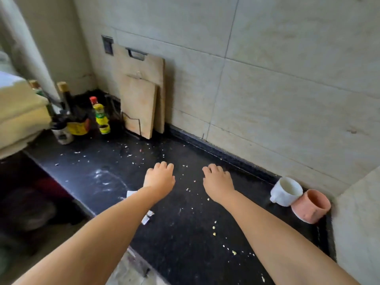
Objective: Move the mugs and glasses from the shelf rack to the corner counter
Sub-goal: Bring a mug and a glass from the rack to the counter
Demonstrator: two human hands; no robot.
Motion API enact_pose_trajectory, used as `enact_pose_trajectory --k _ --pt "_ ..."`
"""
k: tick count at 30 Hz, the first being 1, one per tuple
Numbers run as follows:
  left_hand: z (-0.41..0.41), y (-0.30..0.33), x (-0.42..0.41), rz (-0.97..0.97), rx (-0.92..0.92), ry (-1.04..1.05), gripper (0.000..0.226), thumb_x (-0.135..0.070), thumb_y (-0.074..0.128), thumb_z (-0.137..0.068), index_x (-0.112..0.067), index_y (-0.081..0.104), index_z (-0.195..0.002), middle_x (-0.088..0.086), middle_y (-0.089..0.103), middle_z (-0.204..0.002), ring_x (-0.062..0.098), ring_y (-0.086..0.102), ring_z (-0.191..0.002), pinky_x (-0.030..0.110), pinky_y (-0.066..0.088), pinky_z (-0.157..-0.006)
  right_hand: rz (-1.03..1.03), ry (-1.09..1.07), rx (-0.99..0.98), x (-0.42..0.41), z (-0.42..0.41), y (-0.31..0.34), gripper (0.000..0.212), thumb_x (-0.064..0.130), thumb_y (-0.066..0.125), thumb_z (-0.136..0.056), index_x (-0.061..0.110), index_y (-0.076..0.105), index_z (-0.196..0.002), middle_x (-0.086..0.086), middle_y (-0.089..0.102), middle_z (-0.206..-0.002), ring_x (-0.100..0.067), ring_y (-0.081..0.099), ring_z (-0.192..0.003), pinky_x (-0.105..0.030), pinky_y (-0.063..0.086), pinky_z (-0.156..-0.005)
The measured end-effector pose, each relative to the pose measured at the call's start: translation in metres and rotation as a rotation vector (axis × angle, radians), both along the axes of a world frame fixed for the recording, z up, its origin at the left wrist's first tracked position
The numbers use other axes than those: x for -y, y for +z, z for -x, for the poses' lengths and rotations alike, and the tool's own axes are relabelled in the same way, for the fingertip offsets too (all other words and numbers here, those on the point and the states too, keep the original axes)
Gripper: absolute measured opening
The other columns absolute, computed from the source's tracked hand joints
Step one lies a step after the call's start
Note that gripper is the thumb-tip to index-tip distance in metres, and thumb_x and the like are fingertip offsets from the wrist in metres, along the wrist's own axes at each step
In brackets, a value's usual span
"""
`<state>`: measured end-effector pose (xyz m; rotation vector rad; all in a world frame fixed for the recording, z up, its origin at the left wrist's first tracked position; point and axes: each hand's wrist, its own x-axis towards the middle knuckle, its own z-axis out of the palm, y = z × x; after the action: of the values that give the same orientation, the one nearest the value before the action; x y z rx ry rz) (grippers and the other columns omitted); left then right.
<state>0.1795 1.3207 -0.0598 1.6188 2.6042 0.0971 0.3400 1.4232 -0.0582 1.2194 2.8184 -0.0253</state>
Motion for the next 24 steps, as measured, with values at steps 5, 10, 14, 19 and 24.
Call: enact_pose_trajectory --k 5,10,14,19,24 --pt "0.051 0.007 0.108 -0.030 -0.018 0.206 0.033 -0.029 0.040 -0.096 -0.011 0.046 -0.123 0.008 0.051 -0.127 0.028 0.047 -0.121 0.040 0.041 -0.095 -0.026 0.225 0.004 0.073 0.082 0.011 0.044 0.018 0.041 -0.098 0.015 0.033 -0.141 -0.010 0.036 -0.145 -0.030 0.039 -0.129 -0.044 0.037 -0.104" --pt "0.080 0.009 0.233 -0.065 -0.028 0.375 0.032 -0.029 0.041 -0.095 -0.011 0.049 -0.121 0.008 0.053 -0.124 0.028 0.048 -0.120 0.039 0.041 -0.092 -0.063 0.389 0.029 0.169 0.149 0.017 0.043 0.018 0.045 -0.097 0.016 0.035 -0.138 -0.008 0.039 -0.142 -0.028 0.041 -0.126 -0.039 0.039 -0.097" --pt "0.103 0.012 0.371 -0.051 -0.052 0.507 0.034 -0.031 0.043 -0.094 -0.013 0.049 -0.123 0.008 0.052 -0.124 0.028 0.047 -0.121 0.039 0.041 -0.092 -0.046 0.509 0.000 0.286 0.201 0.018 0.036 0.021 0.041 -0.098 0.014 0.039 -0.133 -0.010 0.042 -0.138 -0.030 0.042 -0.126 -0.042 0.041 -0.097" --pt "0.128 0.016 0.560 -0.011 -0.114 0.729 0.035 -0.032 0.042 -0.095 -0.012 0.049 -0.123 0.008 0.052 -0.125 0.029 0.048 -0.120 0.040 0.043 -0.090 -0.029 0.741 -0.051 0.464 0.258 0.016 0.037 0.027 0.038 -0.099 0.015 0.040 -0.135 -0.009 0.045 -0.134 -0.030 0.046 -0.122 -0.041 0.043 -0.093" --pt "0.136 0.022 0.718 -0.025 -0.096 0.992 0.035 -0.034 0.042 -0.095 -0.014 0.048 -0.123 0.008 0.053 -0.123 0.027 0.050 -0.117 0.040 0.044 -0.088 0.000 1.019 -0.074 0.628 0.306 0.023 0.040 0.028 0.037 -0.100 0.014 0.040 -0.137 -0.010 0.044 -0.136 -0.030 0.045 -0.124 -0.043 0.041 -0.096"
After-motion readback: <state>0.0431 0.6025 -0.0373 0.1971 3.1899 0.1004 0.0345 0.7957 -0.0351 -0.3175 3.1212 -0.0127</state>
